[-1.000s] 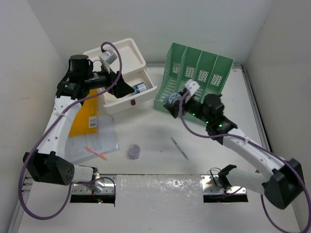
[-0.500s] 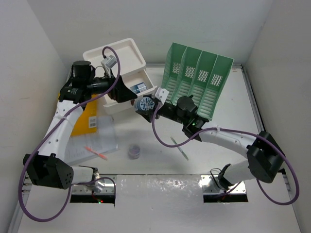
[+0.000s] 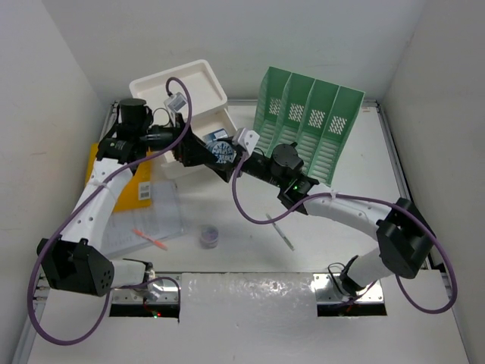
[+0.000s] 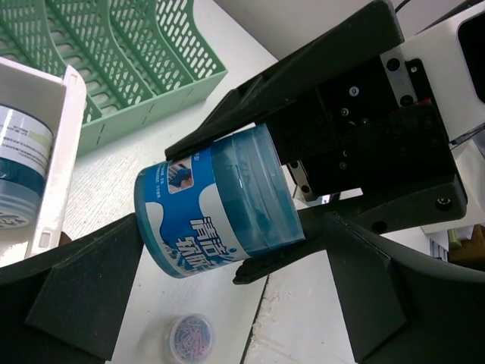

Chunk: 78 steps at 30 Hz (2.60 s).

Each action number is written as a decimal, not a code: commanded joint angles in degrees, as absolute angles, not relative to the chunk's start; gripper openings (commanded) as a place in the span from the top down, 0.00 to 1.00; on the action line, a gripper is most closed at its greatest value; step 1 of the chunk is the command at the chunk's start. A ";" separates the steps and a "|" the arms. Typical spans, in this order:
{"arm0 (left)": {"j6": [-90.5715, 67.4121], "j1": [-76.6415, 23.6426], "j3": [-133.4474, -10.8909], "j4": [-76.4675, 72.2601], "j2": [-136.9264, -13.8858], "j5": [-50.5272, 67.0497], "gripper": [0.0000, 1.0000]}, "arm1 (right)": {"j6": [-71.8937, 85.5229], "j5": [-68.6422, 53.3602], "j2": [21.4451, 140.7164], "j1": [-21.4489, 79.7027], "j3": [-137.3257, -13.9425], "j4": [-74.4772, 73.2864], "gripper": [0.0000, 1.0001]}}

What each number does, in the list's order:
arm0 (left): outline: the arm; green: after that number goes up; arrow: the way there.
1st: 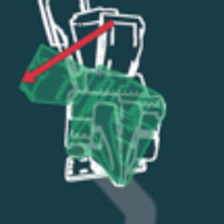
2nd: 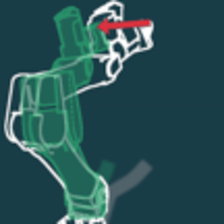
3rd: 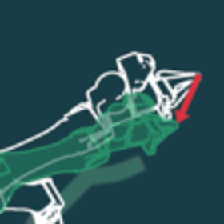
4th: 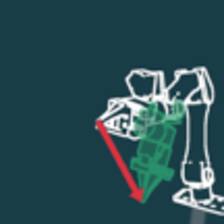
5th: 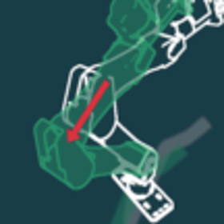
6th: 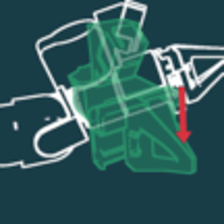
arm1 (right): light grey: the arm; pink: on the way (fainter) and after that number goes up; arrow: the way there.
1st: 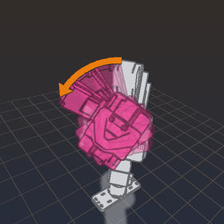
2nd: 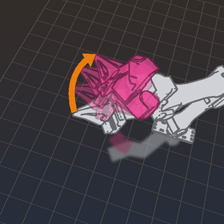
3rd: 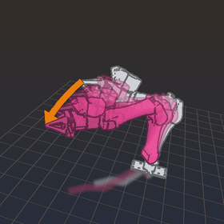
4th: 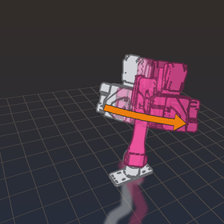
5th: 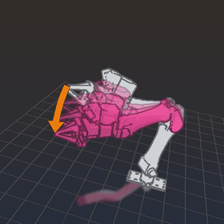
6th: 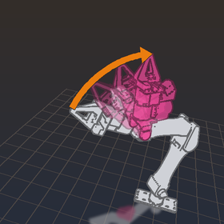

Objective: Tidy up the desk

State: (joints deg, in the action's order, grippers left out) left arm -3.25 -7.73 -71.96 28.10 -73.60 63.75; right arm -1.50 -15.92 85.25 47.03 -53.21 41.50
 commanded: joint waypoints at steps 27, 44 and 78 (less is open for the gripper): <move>15.81 -8.53 -79.37 29.71 -70.31 13.22 1.00 | -1.84 -11.61 82.28 48.25 -54.68 42.19 0.01; 17.49 -8.70 -75.59 27.51 -78.48 10.46 0.48 | -1.67 -5.19 79.10 48.25 -50.27 40.52 0.01; 8.88 5.54 -98.00 20.74 -95.98 -2.55 0.00 | 14.32 21.17 99.14 55.37 -63.10 29.63 0.49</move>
State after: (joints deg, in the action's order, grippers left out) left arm 10.63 5.93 -97.08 24.40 -95.59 0.78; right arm 11.25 15.81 97.43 55.70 -58.46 29.85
